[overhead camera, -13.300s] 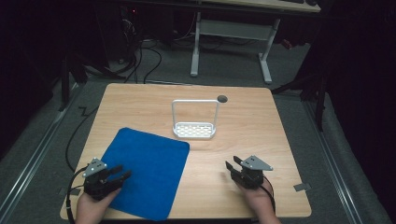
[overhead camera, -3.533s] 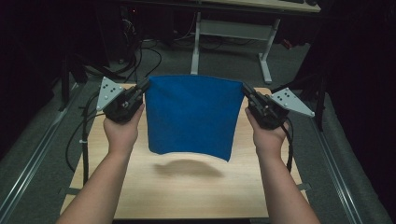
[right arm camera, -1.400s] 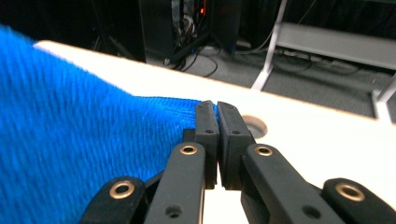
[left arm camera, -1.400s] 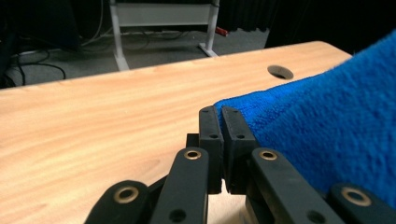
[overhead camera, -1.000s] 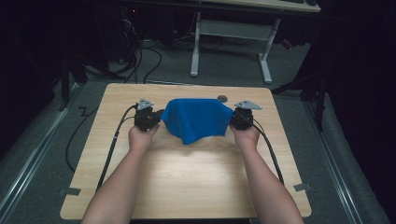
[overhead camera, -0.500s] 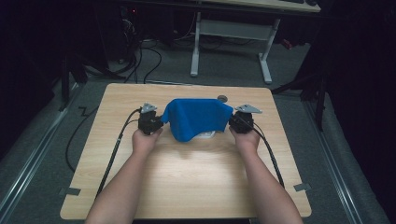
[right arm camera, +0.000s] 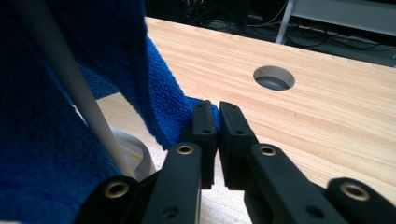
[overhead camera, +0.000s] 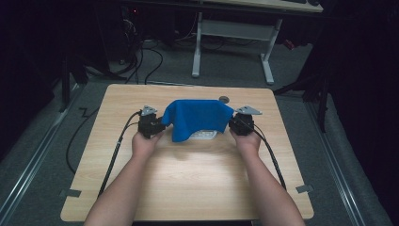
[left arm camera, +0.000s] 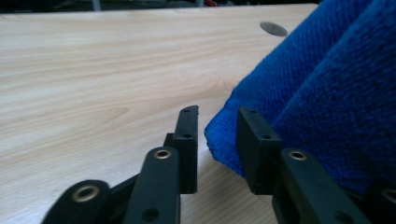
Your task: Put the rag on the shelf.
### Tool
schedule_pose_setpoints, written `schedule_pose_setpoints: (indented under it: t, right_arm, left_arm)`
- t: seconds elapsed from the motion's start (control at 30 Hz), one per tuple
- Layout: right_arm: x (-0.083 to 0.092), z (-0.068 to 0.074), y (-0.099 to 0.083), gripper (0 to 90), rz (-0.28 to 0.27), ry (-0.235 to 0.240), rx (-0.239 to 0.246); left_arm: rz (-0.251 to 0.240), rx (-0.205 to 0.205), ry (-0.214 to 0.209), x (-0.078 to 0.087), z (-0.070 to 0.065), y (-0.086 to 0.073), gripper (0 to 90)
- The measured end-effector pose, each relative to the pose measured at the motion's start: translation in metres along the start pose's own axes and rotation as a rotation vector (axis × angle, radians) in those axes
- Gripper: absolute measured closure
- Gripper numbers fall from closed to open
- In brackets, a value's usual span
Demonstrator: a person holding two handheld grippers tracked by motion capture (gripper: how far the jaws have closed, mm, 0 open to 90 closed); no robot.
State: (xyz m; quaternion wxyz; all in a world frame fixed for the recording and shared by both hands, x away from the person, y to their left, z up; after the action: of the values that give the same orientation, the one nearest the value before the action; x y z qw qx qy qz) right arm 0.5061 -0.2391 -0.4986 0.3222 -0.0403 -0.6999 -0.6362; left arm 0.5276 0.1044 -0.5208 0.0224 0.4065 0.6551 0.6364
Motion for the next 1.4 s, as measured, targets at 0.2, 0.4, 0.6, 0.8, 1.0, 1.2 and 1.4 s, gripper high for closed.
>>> schedule_pose_setpoints:
  t: [0.2,0.4,0.6,0.8,1.0,1.2,1.4]
  right_arm:
    - [0.005,-0.003,0.006,71.3,-0.012,-0.016,-0.013]
    - [0.016,-0.011,0.016,63.0,-0.043,-0.031,-0.017]
    - [0.029,-0.020,0.029,55.0,-0.081,-0.037,-0.018]
    - [0.032,-0.021,0.031,54.8,-0.084,-0.044,-0.003]
    - [0.033,-0.024,0.030,56.6,-0.075,-0.043,-0.010]
    - [0.038,-0.026,0.026,61.1,-0.073,-0.061,-0.008]
    - [0.044,-0.028,0.023,58.9,-0.065,-0.066,0.002]
  left_arm:
    - [-0.017,-0.009,0.042,0.009,0.003,0.006,60.6]
    - [-0.042,-0.003,0.072,0.022,0.010,0.015,57.5]
    - [-0.037,-0.023,0.095,0.031,0.010,0.018,55.5]
    - [-0.033,-0.034,0.103,0.033,0.011,0.019,54.7]
    - [-0.026,-0.024,0.109,0.035,0.013,0.018,54.3]
    - [-0.028,-0.035,0.120,0.043,0.016,0.016,54.2]
    - [-0.035,-0.026,0.120,0.049,0.019,0.011,53.9]
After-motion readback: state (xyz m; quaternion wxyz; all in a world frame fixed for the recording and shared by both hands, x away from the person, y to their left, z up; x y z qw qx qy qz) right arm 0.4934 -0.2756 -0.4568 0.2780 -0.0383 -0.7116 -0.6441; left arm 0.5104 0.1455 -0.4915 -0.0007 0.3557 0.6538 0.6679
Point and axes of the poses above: each handheld gripper's, and its own axes: x roughly backward along the jaws, y roughly out of its top, z roughly to its left, the point moved 2 cm from there along -x, roughly forward along the jaws, and after that the axes turned 1 degree about y, right-handed, at the moved point
